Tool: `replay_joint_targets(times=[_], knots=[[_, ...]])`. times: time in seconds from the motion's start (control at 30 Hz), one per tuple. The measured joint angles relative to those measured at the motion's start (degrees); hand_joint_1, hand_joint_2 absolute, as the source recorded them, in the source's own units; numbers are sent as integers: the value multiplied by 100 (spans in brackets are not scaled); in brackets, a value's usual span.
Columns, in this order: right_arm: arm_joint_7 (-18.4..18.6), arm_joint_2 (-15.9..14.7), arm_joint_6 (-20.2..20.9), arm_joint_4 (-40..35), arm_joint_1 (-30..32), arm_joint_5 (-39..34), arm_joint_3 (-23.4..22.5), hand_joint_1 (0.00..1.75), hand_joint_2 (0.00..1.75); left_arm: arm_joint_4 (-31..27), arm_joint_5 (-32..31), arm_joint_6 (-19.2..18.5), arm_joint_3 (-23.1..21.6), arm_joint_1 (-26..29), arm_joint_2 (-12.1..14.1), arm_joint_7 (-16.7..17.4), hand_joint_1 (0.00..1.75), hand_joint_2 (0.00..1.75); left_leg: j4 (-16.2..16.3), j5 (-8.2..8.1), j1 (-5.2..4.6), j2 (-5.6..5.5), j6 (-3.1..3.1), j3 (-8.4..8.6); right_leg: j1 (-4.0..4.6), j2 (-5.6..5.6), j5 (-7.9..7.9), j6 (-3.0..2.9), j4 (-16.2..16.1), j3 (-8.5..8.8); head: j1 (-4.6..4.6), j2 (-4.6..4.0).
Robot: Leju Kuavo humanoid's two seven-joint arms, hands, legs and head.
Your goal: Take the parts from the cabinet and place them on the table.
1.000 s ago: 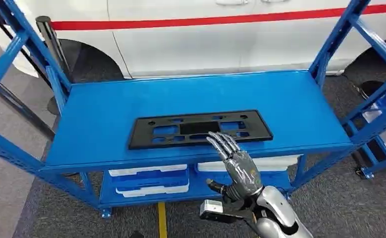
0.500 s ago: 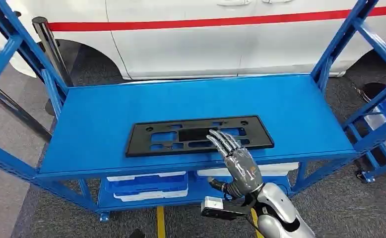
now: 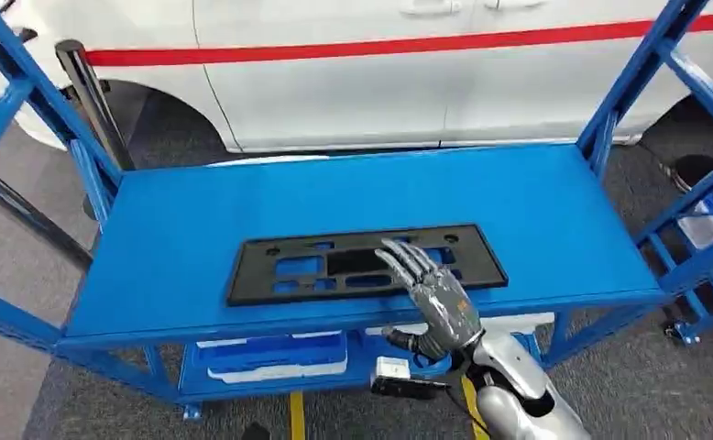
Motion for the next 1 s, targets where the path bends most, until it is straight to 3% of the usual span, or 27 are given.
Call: replay_joint_targets(times=[0.1,0.13,0.2,0.23,0.27,0.3,0.37,0.4,0.43,0.53,0.57,0.6,0.63,0.7,0.73,0.77,0.8,0.87,0.9,0.93,1.0], knots=[[9,-7,28,66,-30,-61,26,0,175,0,0,68,-11,-2,2,50,0,0,191,-169,21,7,-80,-42,-22,-10,0,-104,-77,82,0,0],[9,-4,33,74,-49,-74,46,0,175,0,0,98,-11,-1,2,68,0,0,558,-350,23,8,-95,-209,-22,-16,-15,-141,-77,93,-11,0],[9,-7,41,105,-37,-98,76,0,175,0,0,157,-11,1,2,81,0,0,1484,-712,27,8,-123,-712,-1,-27,-37,-173,-74,105,-9,0],[9,-7,61,122,-29,-133,81,0,175,0,0,195,-11,10,2,96,0,0,1816,-766,27,8,-128,-924,10,-27,-50,-186,-69,112,-9,0],[0,-7,118,142,-29,-192,85,0,175,0,-4,273,-11,21,2,120,0,0,1806,-626,27,8,-121,-975,19,-21,-63,-192,-68,132,-9,0],[-15,-9,190,151,-37,-261,87,0,175,0,-9,324,-11,23,2,144,0,0,1554,-398,25,8,-105,-889,25,-11,-80,-193,-68,158,-9,0],[-118,-33,494,162,-79,-560,94,0,175,0,-26,411,-17,8,2,175,0,0,533,225,9,7,-24,-464,39,1,-123,-182,-66,237,-11,0],[-153,-53,608,168,-104,-698,96,0,175,0,-26,428,-22,4,2,179,0,0,208,283,-14,7,32,-340,32,1,-141,-169,-66,243,-4,0],[-173,-66,669,177,-136,-783,96,0,175,0,-26,439,-22,-15,4,184,0,0,92,249,-33,7,40,-260,70,6,-155,-137,-36,221,-7,0],[-197,-105,730,183,-163,-839,96,0,175,0,-28,444,-33,-24,4,199,0,0,49,224,-50,-2,62,-270,38,-6,-131,-64,-80,214,-7,0],[-197,-112,734,183,-177,-846,96,0,175,0,-28,444,-35,-23,2,199,0,0,-44,267,20,7,105,-216,72,-10,-167,-29,-60,214,-9,0],[-197,-147,734,186,-186,-850,96,0,175,0,-28,444,-42,-24,-2,199,0,0,-86,281,17,11,126,-180,48,-8,-256,-7,60,180,4,0],[-203,-160,736,188,-206,-850,96,0,175,0,-28,444,-52,-32,-7,199,0,0,-92,281,21,18,155,-175,38,-4,-450,15,377,34,0,0],[-203,-170,739,199,-204,-850,98,0,175,0,-28,444,-61,-48,-9,199,0,0,-88,273,16,24,165,-176,-8,-5,-834,64,1271,-415,-2,0],[-203,-177,739,210,-199,-850,100,0,175,0,-28,444,-63,-42,-9,199,0,0,-85,268,16,24,163,-178,-26,-6,-916,87,1600,-600,4,0],[-203,-195,741,225,-198,-850,100,0,175,0,-28,444,-63,-37,-9,201,0,0,-82,263,19,22,157,-173,-52,-8,-837,111,1656,-658,0,0],[-203,-201,741,232,-199,-850,100,0,175,0,-28,444,-63,-37,-9,201,0,0,-76,255,23,17,149,-164,-76,-11,-647,124,1445,-574,2,0],[-203,-210,739,232,-208,-850,100,0,175,0,-29,444,-66,-41,-9,201,0,0,-34,213,40,6,109,-139,-109,-20,-130,138,518,-133,2,0],[-203,-221,739,232,-219,-850,100,0,175,0,-31,444,-66,-39,-11,201,0,0,-1,180,47,6,69,-136,-120,-29,-19,143,60,60,4,0],[-205,-219,739,234,-227,-850,105,0,175,0,-31,444,-66,-44,-9,201,0,0,48,150,7,0,22,-167,-61,-26,-87,120,-26,109,2,0],[-203,-221,747,236,-221,-855,109,0,175,0,-31,444,-68,-45,-9,199,0,0,18,165,10,3,-20,-167,-51,-9,-77,62,-3,94,-4,0]])
